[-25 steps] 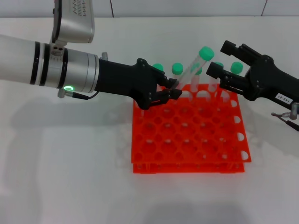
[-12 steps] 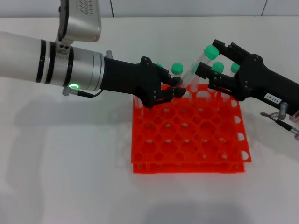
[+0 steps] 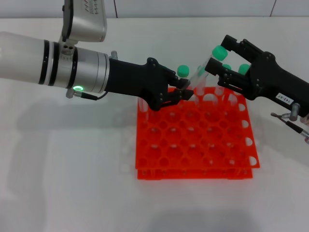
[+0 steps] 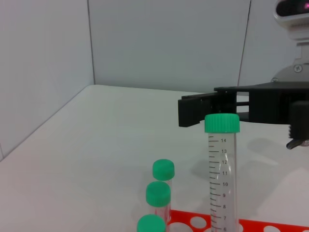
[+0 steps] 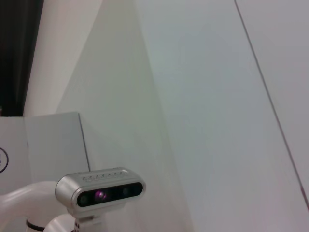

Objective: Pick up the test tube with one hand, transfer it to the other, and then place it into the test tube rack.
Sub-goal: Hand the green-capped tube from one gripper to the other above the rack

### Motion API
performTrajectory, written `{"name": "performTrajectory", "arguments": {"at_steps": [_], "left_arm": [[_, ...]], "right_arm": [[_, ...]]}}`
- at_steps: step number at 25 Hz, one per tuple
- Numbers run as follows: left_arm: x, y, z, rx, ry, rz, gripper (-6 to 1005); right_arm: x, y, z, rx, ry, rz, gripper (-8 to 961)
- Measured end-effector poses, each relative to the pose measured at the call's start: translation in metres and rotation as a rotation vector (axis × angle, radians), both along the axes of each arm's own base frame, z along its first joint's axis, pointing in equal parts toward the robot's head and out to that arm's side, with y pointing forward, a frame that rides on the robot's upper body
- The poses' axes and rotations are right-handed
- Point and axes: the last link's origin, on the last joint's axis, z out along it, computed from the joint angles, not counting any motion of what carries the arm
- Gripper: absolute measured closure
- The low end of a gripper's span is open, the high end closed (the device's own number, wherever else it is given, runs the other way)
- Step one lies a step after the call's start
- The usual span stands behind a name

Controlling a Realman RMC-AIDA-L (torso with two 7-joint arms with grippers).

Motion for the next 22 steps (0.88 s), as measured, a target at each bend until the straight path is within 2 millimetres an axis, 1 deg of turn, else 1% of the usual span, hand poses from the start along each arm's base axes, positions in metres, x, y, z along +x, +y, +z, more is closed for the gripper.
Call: {"name": "performTrajectory", "arguments": {"at_steps": [6, 17, 22], "left_arm": [[0.0009, -0.0002, -0.0008, -0.002, -0.001, -0.002, 691], [0.0027, -0.0012, -0.0027, -0.006, -0.003, -0.005, 682], [0.0033, -0.0014, -0.0032, -0.006, -0.004, -0.007, 678]], "right_arm": [[-0.0015, -0.0017, -0.0030, 0.007, 0.001, 0.007, 203], [-0.0018, -0.0005, -0.0047, 0.005, -0.003, 0.000, 336], [-0.0015, -0.0004, -0.0047, 0.007, -0.003, -0.003, 333]]}}
